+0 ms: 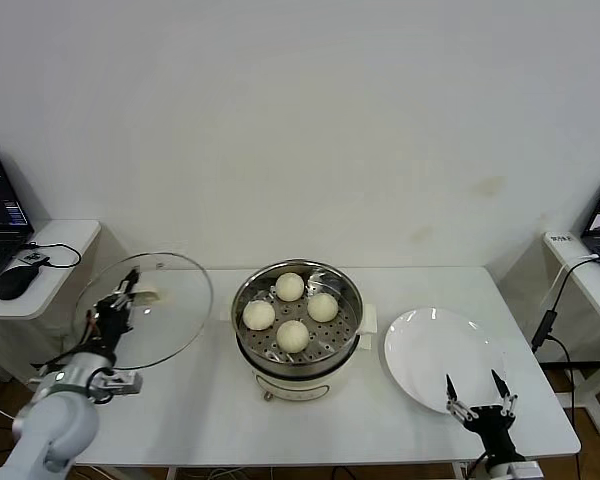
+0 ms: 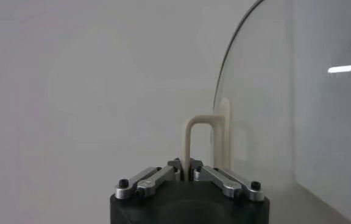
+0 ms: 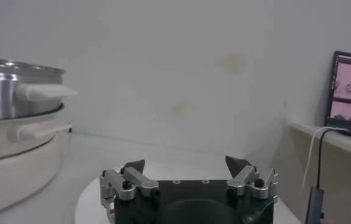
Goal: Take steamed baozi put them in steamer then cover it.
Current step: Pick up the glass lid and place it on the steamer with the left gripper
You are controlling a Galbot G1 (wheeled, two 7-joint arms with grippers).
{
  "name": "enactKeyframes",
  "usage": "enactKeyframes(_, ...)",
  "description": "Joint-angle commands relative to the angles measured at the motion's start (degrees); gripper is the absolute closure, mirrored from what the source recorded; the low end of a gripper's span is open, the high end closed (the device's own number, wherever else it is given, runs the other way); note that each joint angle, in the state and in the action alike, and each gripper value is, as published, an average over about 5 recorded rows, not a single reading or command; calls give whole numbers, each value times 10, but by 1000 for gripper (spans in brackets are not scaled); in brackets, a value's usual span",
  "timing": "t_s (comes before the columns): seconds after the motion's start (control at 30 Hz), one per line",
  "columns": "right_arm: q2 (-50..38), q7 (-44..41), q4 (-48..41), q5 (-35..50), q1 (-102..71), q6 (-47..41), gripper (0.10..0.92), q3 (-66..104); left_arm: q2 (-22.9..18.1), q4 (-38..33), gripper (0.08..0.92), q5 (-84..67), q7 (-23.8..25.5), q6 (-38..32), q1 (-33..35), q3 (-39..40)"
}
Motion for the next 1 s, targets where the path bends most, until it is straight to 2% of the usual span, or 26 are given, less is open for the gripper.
enactKeyframes(0.03, 18, 23, -17, -73, 13, 12, 203, -18, -1, -53, 856, 1, 49, 111, -128, 209)
enactKeyframes(0.23, 28, 51, -32, -147, 18, 30, 203, -29, -75, -35, 856, 66, 100, 162, -206, 278)
enactKeyframes(0.57, 30, 67, -41, -177, 19, 37, 203, -42, -194, -9, 856, 196, 176, 194, -227, 322)
enactKeyframes(0.77, 31, 67, -44, -177, 18, 37, 203, -43, -225, 8, 856, 216, 204, 200, -229, 338)
enactKeyframes(1.0, 29, 66, -49, -176, 18, 38, 203, -43, -241, 22, 856, 234, 206, 195, -214, 347)
